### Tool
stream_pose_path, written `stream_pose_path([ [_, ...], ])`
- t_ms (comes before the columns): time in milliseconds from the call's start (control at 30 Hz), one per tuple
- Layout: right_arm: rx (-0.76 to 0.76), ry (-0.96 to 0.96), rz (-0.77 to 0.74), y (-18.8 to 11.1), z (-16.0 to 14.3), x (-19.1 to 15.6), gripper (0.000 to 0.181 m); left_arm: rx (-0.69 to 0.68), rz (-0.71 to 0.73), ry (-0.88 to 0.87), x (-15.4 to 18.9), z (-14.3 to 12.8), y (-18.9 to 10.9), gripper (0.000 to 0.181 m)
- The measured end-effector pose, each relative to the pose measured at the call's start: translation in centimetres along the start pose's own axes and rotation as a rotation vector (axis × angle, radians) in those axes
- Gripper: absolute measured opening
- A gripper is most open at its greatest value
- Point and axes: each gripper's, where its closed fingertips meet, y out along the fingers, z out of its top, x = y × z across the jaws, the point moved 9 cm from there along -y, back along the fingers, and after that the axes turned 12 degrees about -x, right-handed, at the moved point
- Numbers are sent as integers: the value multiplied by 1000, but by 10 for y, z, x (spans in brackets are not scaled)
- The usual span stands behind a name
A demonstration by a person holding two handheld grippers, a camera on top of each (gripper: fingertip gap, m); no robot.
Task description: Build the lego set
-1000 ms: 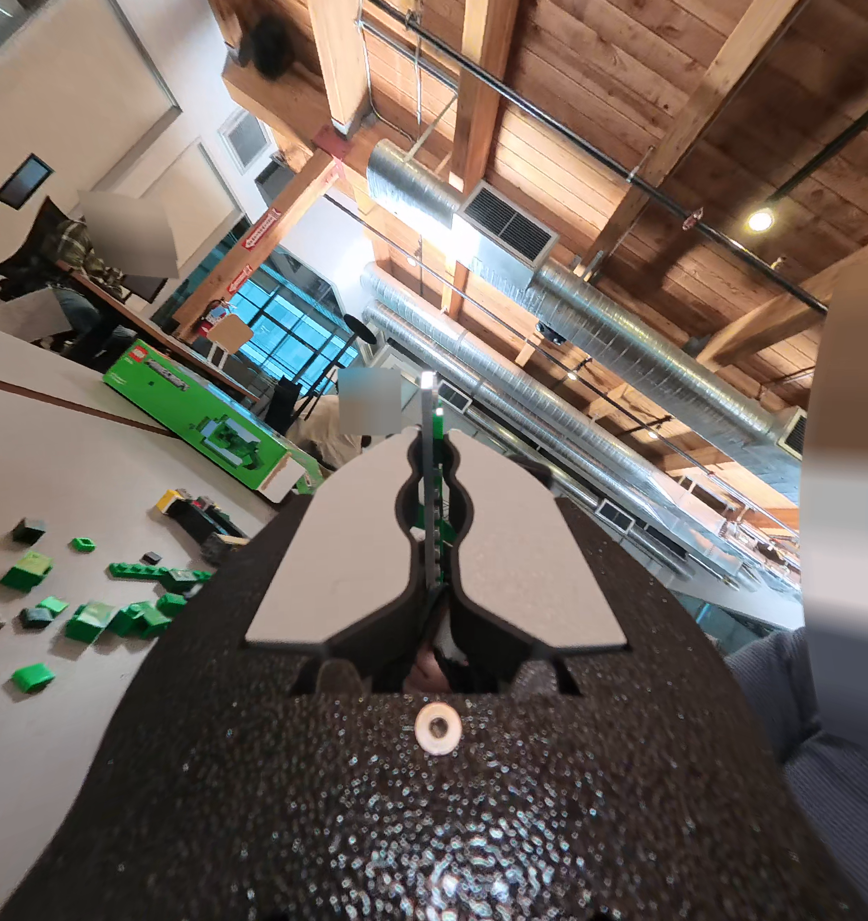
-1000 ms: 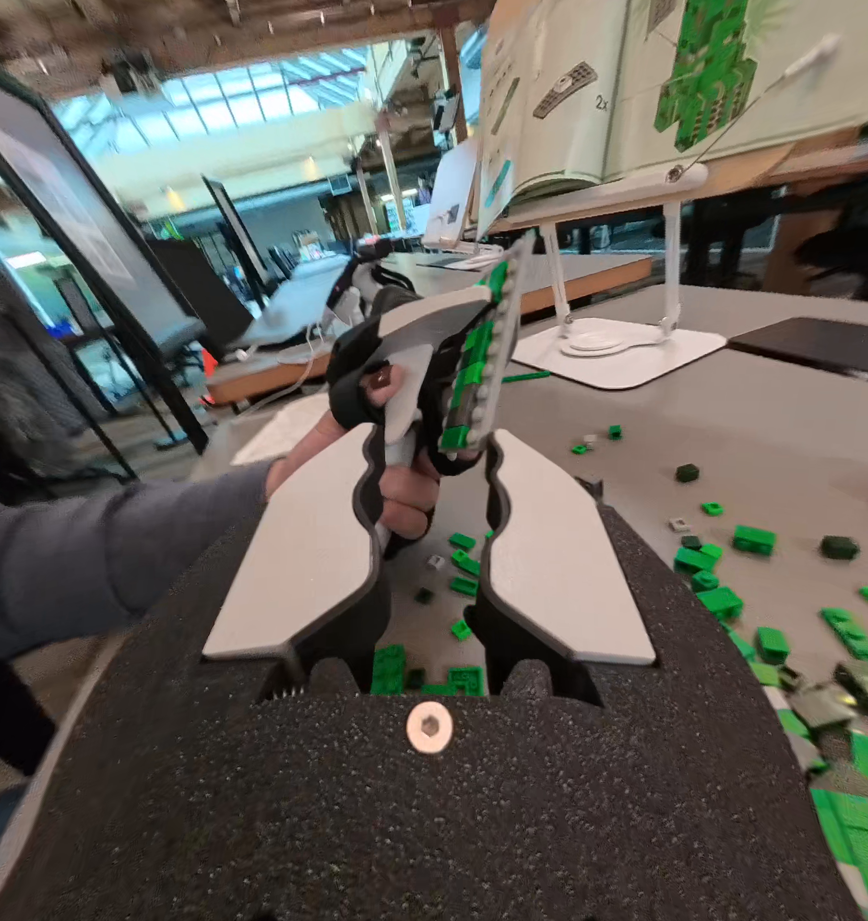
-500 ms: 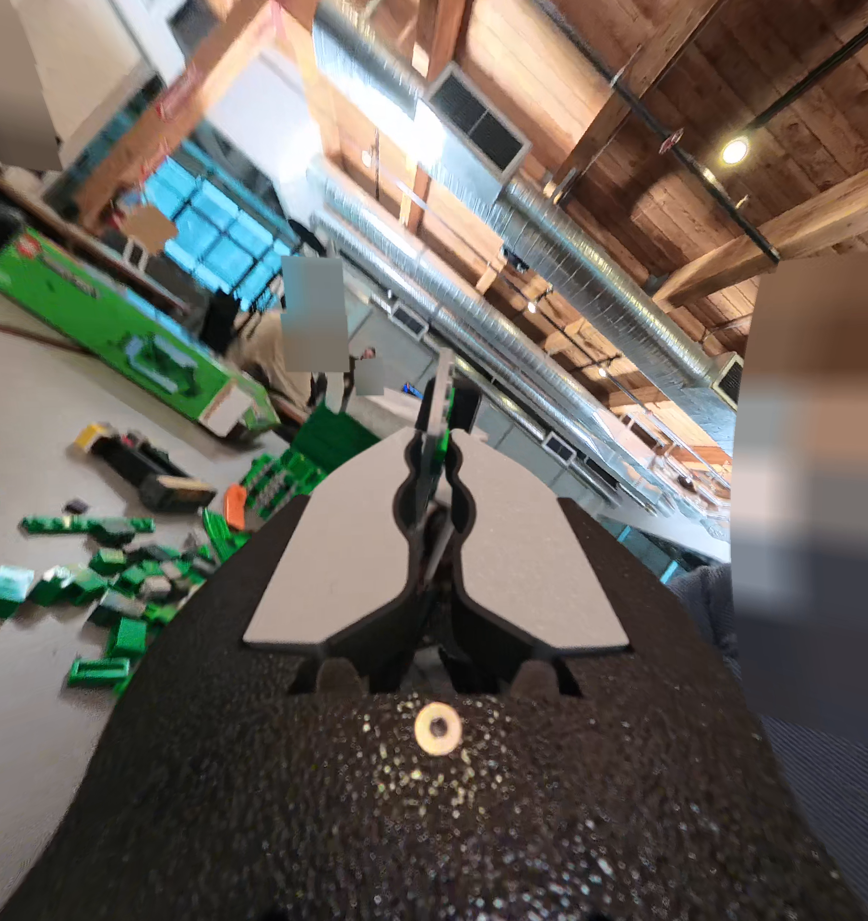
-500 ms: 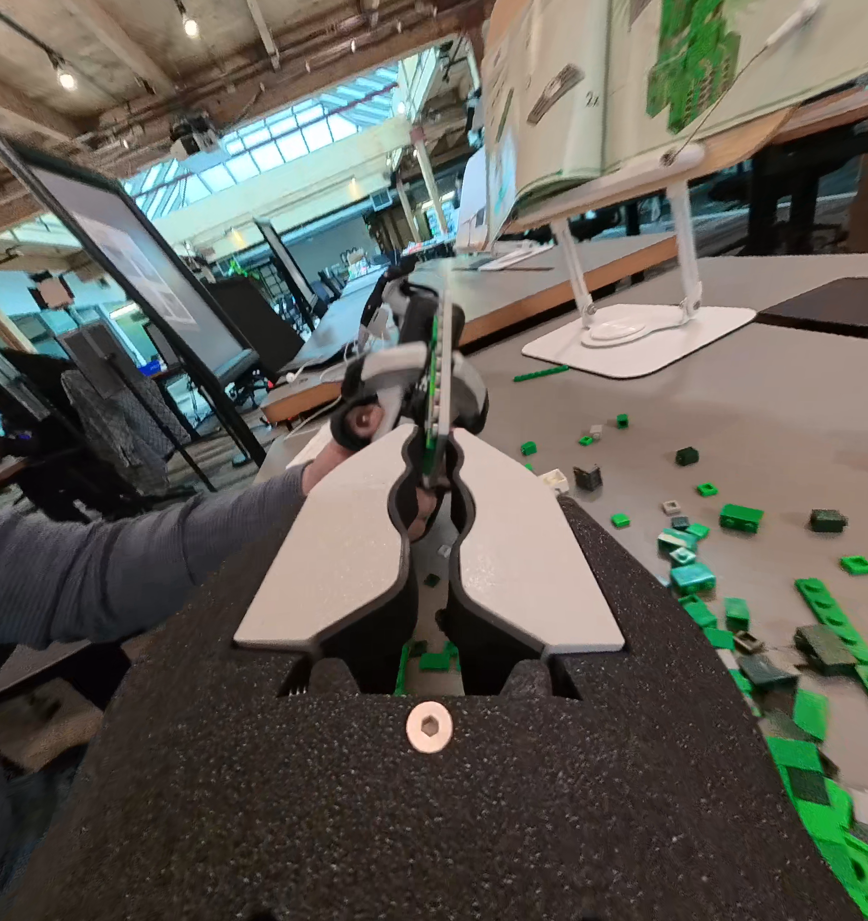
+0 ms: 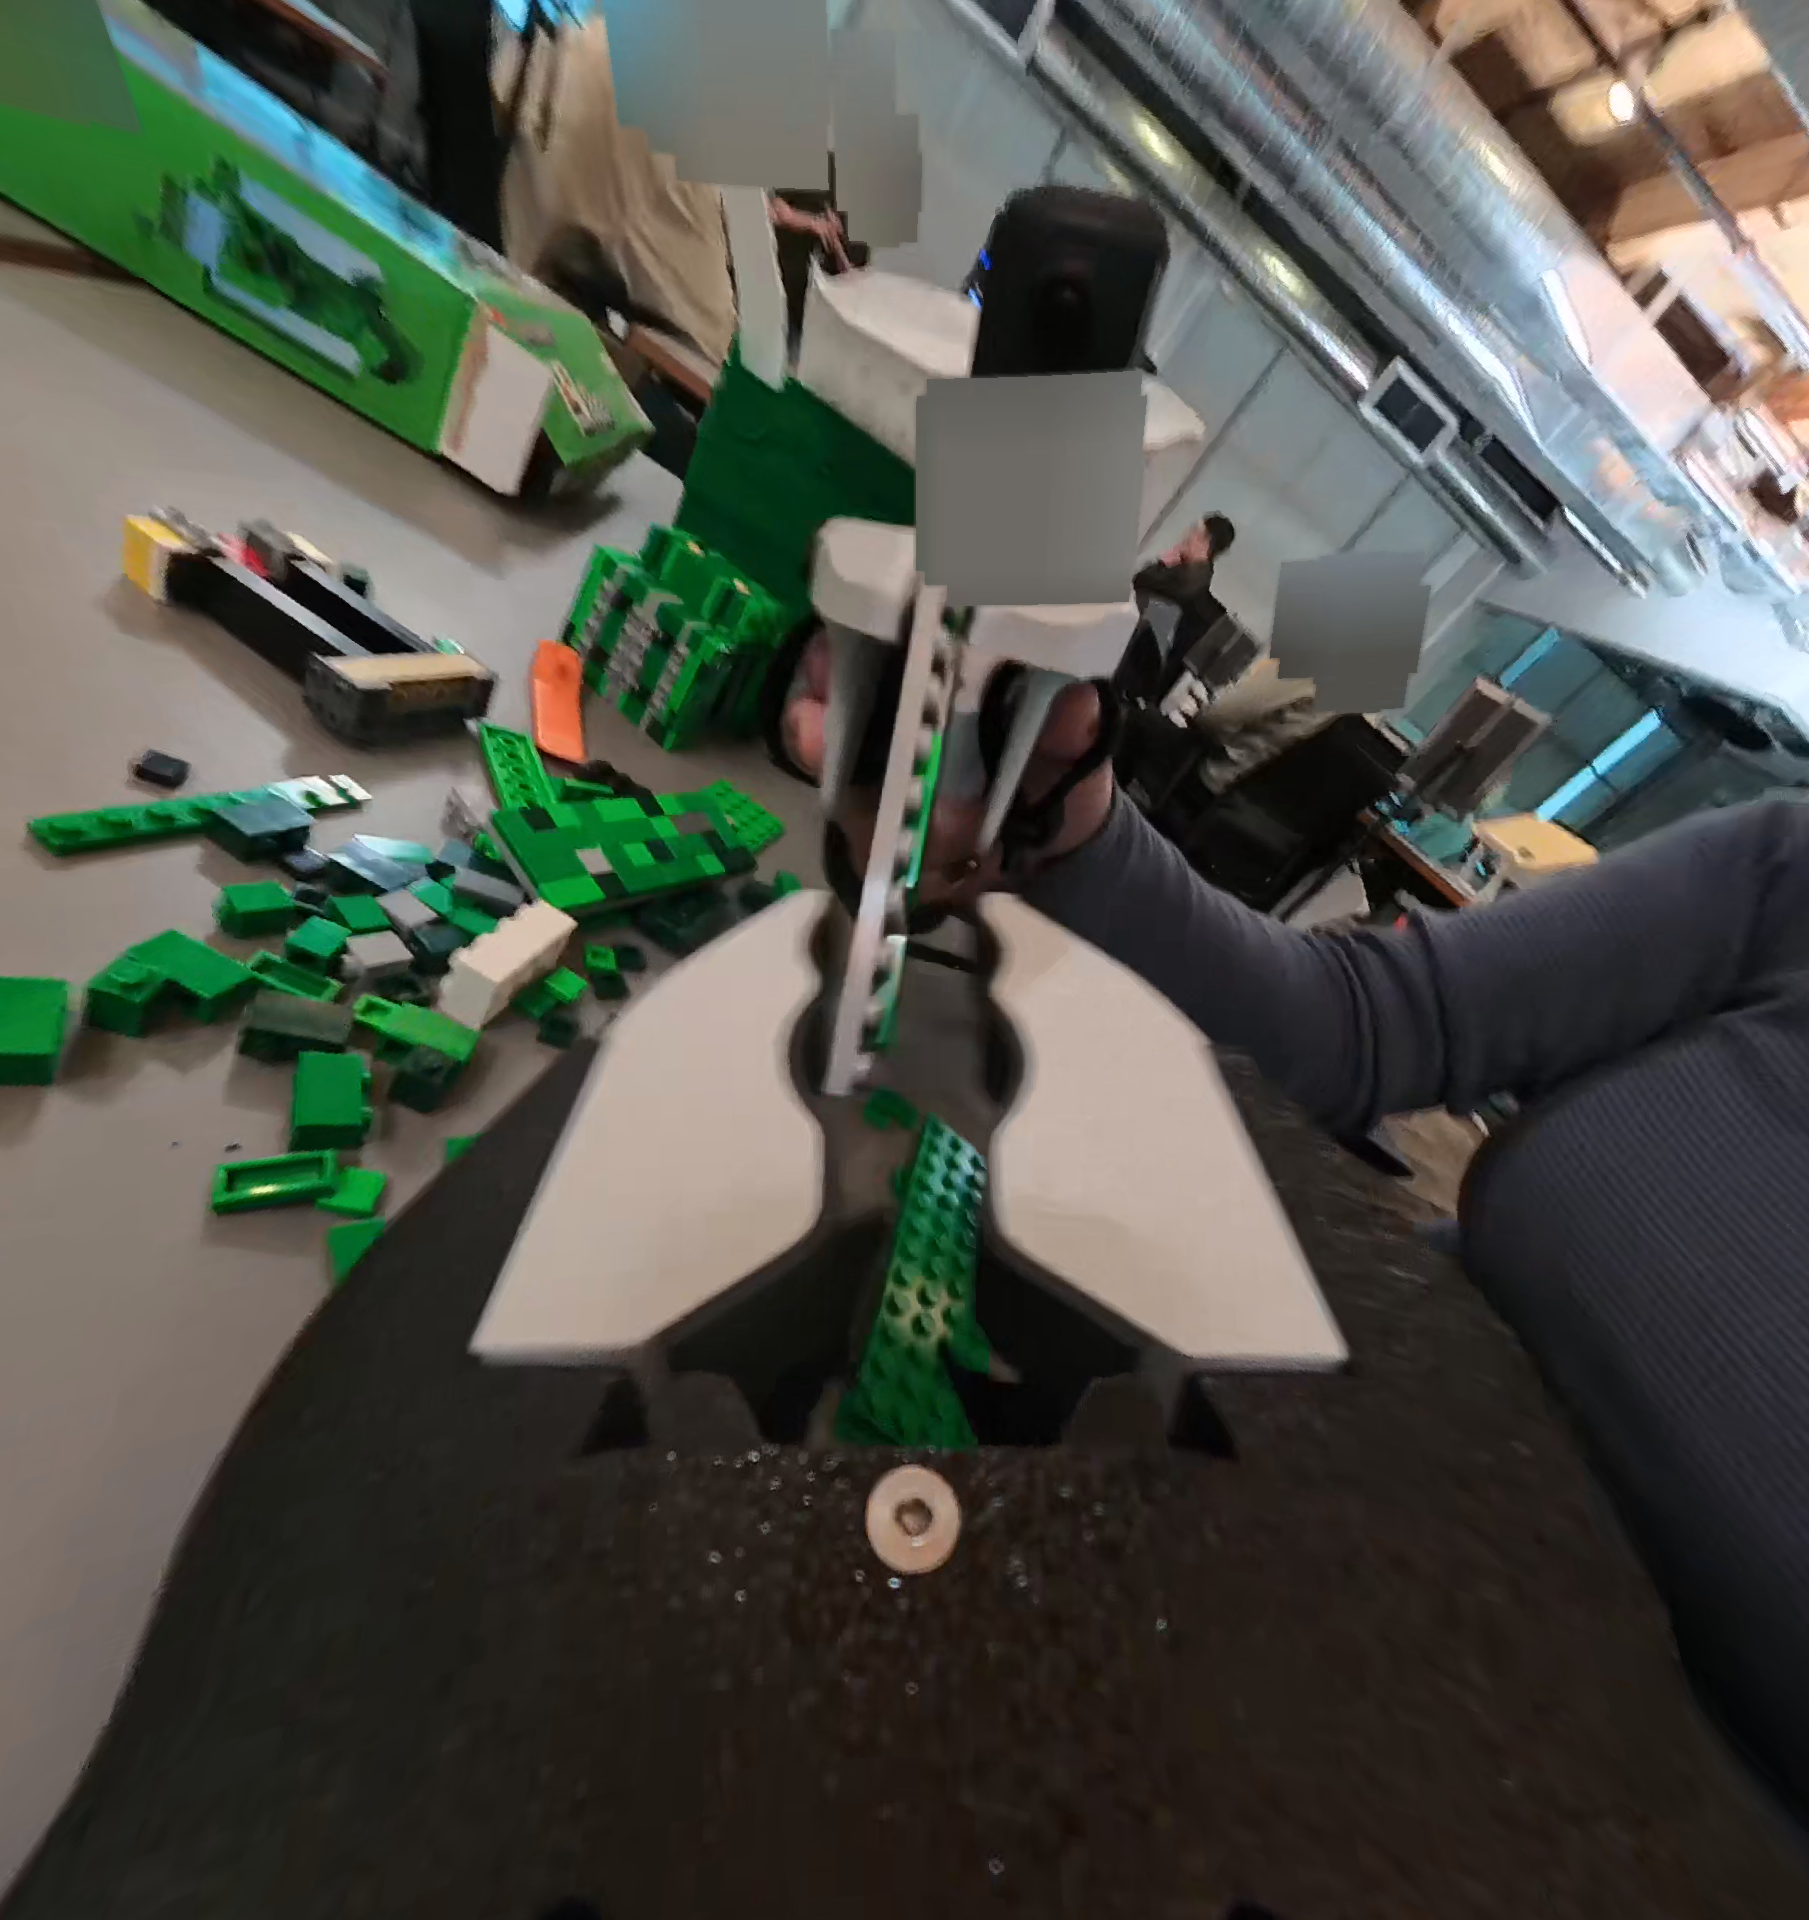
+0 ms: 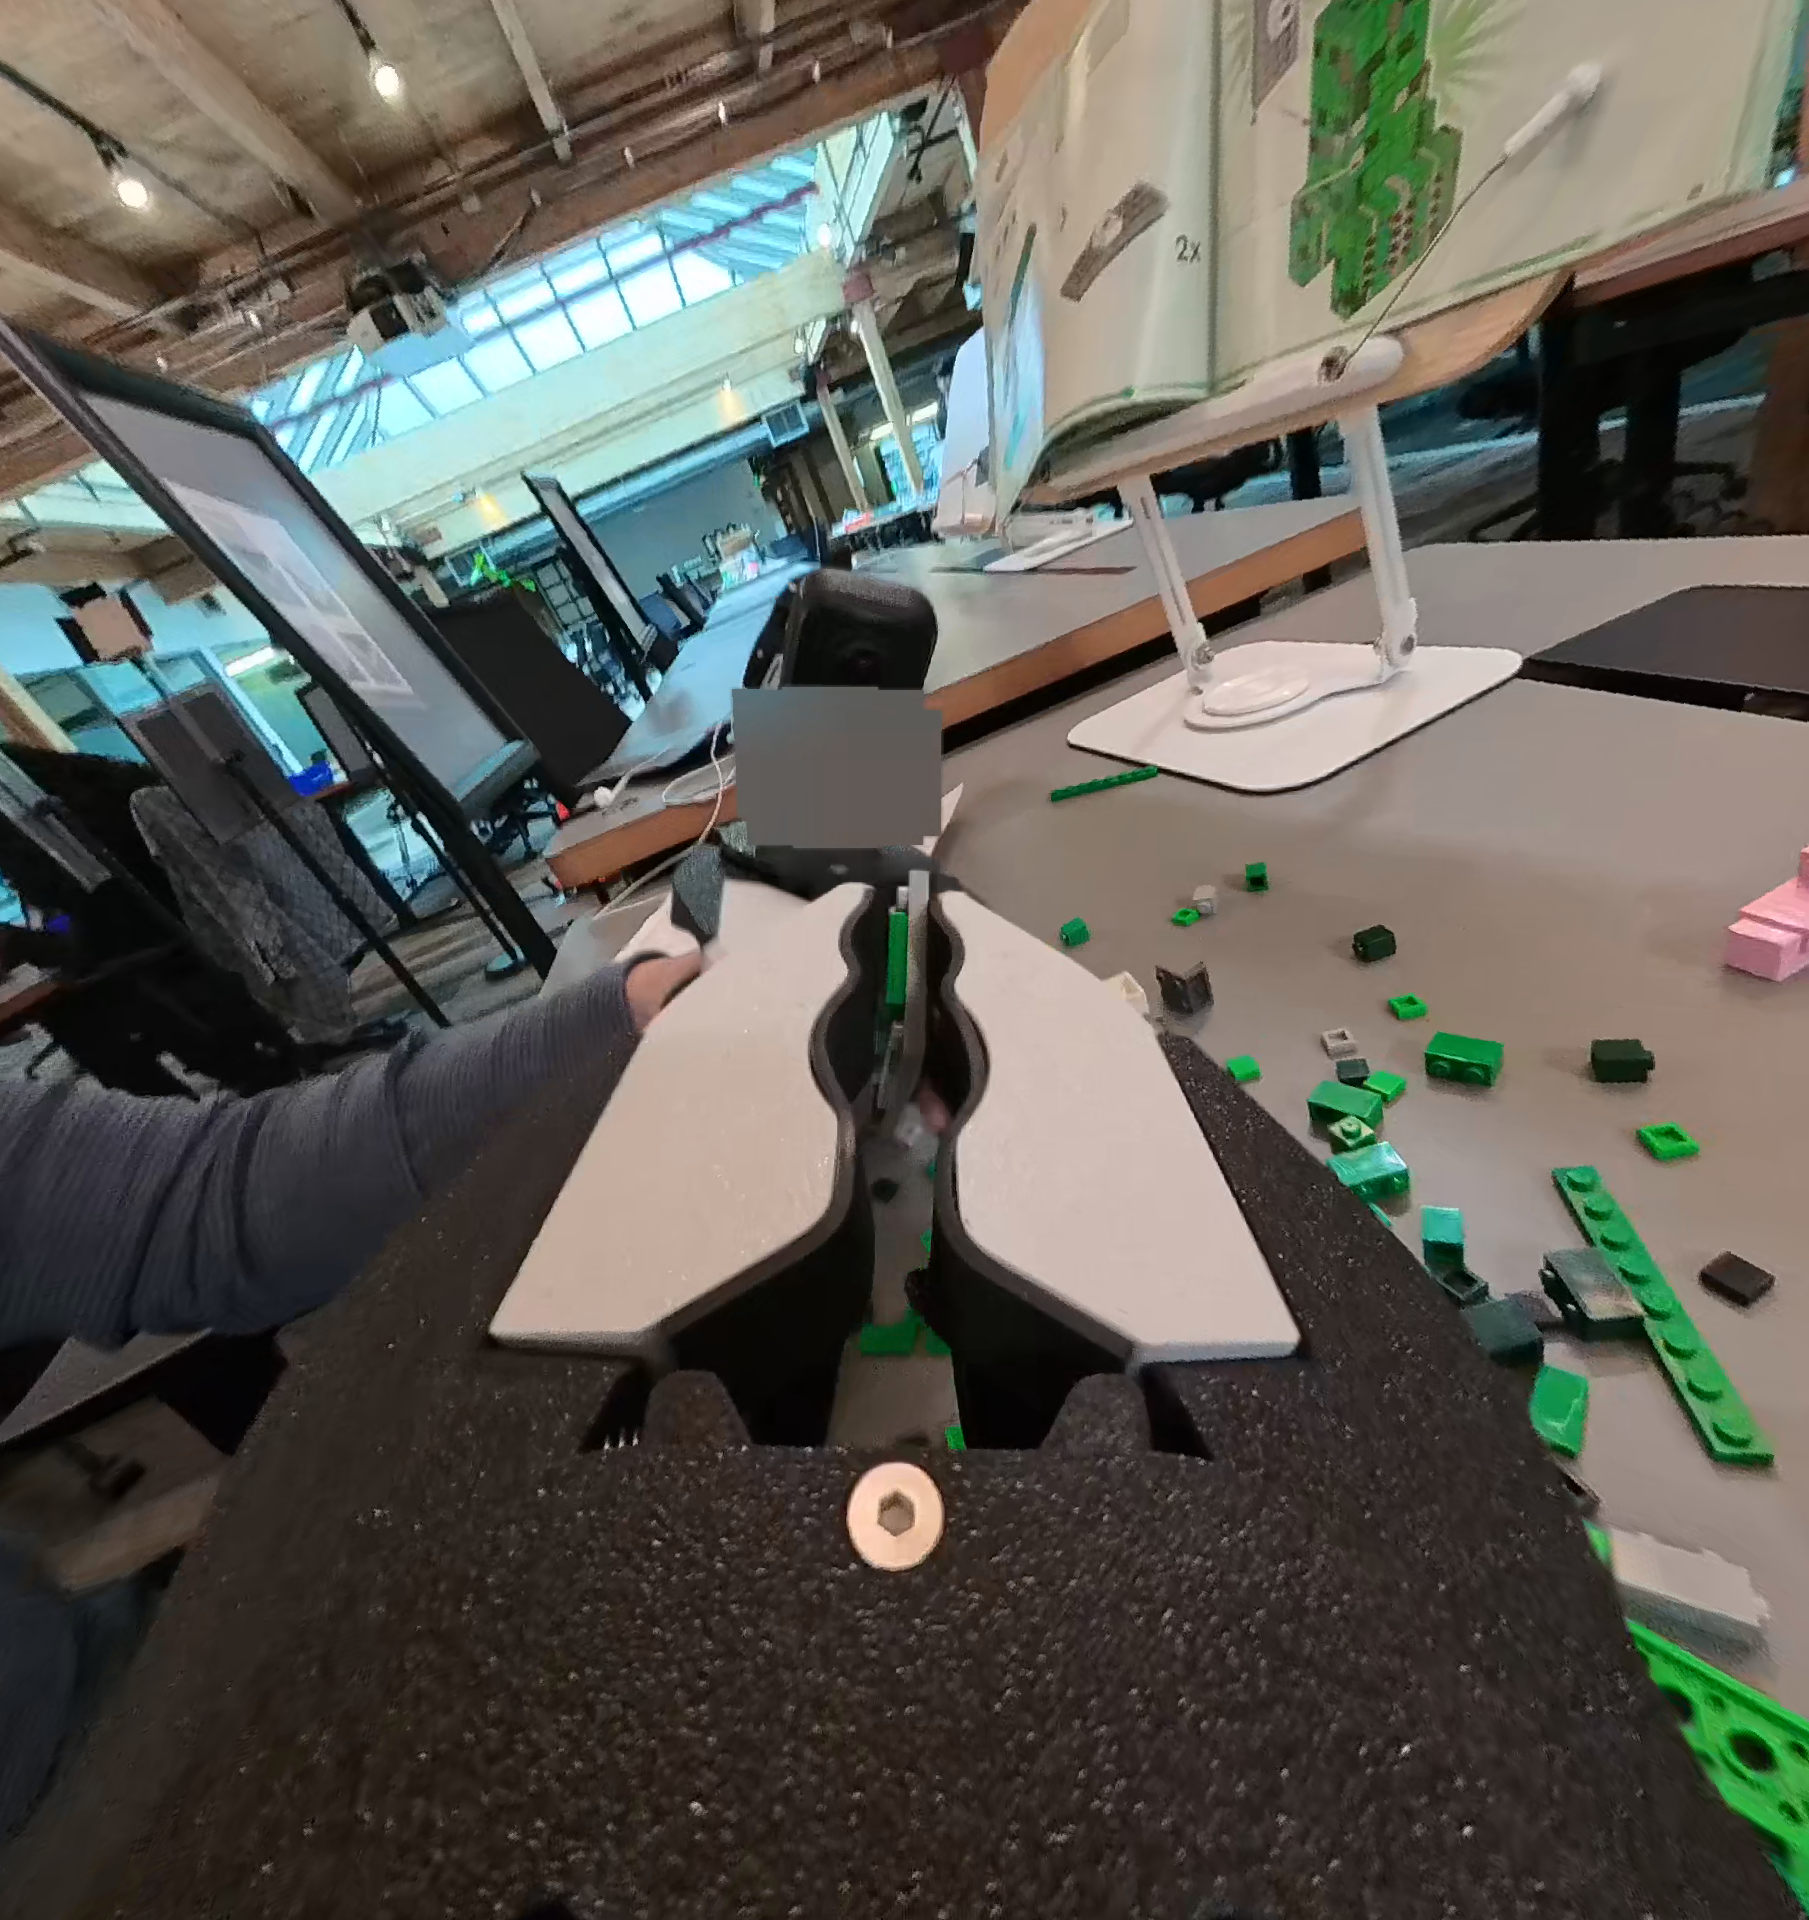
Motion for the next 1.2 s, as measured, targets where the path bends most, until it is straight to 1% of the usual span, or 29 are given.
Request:
stream_pose_path([
  [67, -63, -26, -12, -4, -1, 1, 6, 27, 36, -15, -1, 3, -1, 48],
  [100, -94, -38, -10, -5, -1, 1, 6, 23, 65, -7, -2, 3, -2, 52],
  [167, -147, -51, 12, -5, -3, 0, 6, -37, 125, 29, -2, 1, 1, 55],
  [200, -171, -61, 24, -4, -4, -2, 6, -65, 120, 51, -1, 0, 4, 52],
  [267, -220, -85, 40, 0, -7, -5, 6, -92, 37, 75, 5, -2, 11, 38],
  [300, -238, -101, 46, 2, -8, -7, 6, -110, -9, 79, 7, -3, 14, 24],
  [333, -248, -117, 45, 3, -8, -9, 6, -134, -20, 79, 8, -4, 16, 7],
  [400, -228, -184, -51, 5, -7, -9, 9, -129, 1, 54, 6, -4, 16, 6],
  [433, -207, -242, -122, 6, -6, -10, 21, -111, 23, 31, 4, -3, 13, 6],
  [467, -200, -316, -198, 6, -5, -11, 41, -87, 44, 6, 2, -2, 10, 6],
  [500, -216, -399, -268, 7, -6, -13, 52, -55, 59, -19, 0, -1, 7, 6],
  [533, -250, -484, -343, 10, -7, -16, 61, -24, 65, -43, -2, 0, 4, 6],
  [600, -365, -647, -476, 20, -12, -21, 79, 23, 79, -78, -3, 1, 0, 6],
  [667, -478, -786, -571, 32, -20, -25, 91, 48, 97, -94, -3, 2, -3, 6],
  [767, -547, -923, -660, 48, -28, -30, 101, 46, 138, -97, -1, 3, -3, 6],
  [867, -563, -1030, -767, 53, -31, -32, 102, 23, 194, -93, 0, 4, -3, 6],
  [1000, -615, -1061, -812, 57, -34, -31, 101, -9, 211, -45, 5, 5, 2, 6],
  [1100, -649, -1058, -832, 58, -36, -29, 97, -52, 260, -4, 7, 4, 5, 6],
  [1200, -659, -1056, -838, 58, -36, -28, 97, -49, 273, -5, 6, 4, 6, 6],
])
